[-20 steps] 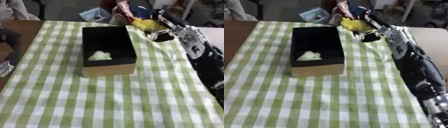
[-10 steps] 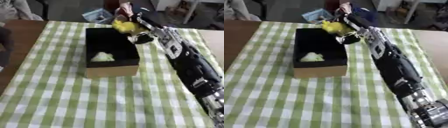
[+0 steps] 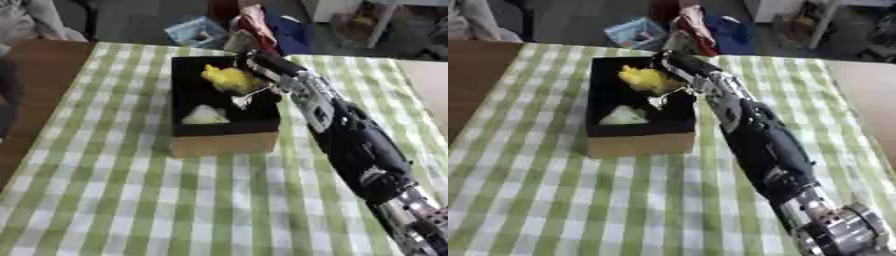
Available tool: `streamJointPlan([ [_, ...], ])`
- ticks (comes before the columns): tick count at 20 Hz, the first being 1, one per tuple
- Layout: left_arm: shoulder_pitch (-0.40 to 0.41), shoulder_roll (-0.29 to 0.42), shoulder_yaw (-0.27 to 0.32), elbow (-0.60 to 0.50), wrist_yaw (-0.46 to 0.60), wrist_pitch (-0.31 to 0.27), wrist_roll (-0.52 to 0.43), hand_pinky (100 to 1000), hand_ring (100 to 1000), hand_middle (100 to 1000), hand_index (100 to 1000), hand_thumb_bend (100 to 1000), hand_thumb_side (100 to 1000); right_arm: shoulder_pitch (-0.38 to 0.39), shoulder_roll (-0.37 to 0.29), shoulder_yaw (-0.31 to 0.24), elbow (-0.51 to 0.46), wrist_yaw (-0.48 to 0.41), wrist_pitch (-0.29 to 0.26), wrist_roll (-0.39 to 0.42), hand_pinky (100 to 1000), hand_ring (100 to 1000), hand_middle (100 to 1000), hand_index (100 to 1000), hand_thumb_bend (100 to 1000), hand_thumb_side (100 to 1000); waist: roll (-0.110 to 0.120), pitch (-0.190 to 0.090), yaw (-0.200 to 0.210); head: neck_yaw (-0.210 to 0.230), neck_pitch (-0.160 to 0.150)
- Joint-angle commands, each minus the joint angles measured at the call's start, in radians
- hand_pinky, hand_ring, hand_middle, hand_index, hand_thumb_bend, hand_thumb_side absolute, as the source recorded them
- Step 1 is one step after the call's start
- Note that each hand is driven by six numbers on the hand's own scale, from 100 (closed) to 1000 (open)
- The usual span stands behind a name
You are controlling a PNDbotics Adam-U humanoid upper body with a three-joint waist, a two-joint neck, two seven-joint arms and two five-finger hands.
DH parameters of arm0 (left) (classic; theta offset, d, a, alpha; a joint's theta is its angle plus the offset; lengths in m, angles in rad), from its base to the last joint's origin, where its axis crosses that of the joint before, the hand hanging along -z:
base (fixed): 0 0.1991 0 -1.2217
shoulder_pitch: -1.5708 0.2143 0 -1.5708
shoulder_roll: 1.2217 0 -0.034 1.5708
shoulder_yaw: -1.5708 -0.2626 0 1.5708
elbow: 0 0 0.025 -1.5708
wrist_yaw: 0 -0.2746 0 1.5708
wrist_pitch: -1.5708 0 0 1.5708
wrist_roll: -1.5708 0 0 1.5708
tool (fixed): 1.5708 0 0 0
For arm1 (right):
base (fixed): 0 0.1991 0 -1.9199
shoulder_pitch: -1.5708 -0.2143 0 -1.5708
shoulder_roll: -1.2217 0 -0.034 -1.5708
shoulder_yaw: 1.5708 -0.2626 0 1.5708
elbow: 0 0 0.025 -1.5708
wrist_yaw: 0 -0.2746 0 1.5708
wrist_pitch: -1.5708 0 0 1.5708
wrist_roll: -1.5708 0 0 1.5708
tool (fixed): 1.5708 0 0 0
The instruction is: Pick up objects on the table and place them in the box.
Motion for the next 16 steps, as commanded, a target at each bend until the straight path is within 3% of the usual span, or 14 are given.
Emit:
streamJointPlan([
  [1, -0.006, 0.014, 0.005, -0.01, -0.001, 0.002, -0.002, 610, 496, 541, 755, 240, 380, -0.021, -0.022, 0.021, -0.059, 0.019, -0.039, 0.012, 767, 728, 763, 844, 353, 422, 0.007, -0.013, -0.004, 0.002, -0.012],
  [5, -0.003, 0.013, 0.008, -0.007, -0.005, 0.002, 0.003, 609, 496, 541, 754, 242, 380, -0.018, -0.037, 0.043, -0.108, 0.001, -0.073, 0.037, 793, 780, 824, 868, 391, 441, 0.007, -0.011, -0.012, 0.006, -0.014],
  [9, 0.004, 0.013, 0.016, -0.006, -0.009, 0.003, 0.014, 609, 497, 542, 753, 240, 381, -0.006, -0.072, 0.056, -0.176, -0.083, -0.079, 0.046, 777, 734, 781, 854, 304, 361, 0.008, -0.007, -0.026, 0.016, -0.018],
  [12, 0.014, 0.014, 0.026, -0.005, -0.012, 0.006, 0.028, 609, 496, 541, 750, 235, 382, 0.019, -0.121, 0.067, -0.254, -0.222, -0.065, 0.054, 763, 697, 751, 836, 231, 306, 0.006, -0.005, -0.037, 0.027, -0.02],
  [16, 0.033, 0.012, 0.041, -0.001, -0.018, 0.012, 0.049, 608, 495, 540, 748, 226, 388, 0.099, -0.231, 0.072, -0.432, -0.476, -0.038, 0.061, 752, 668, 726, 817, 166, 246, 0.006, -0.002, -0.069, 0.046, -0.025],
])
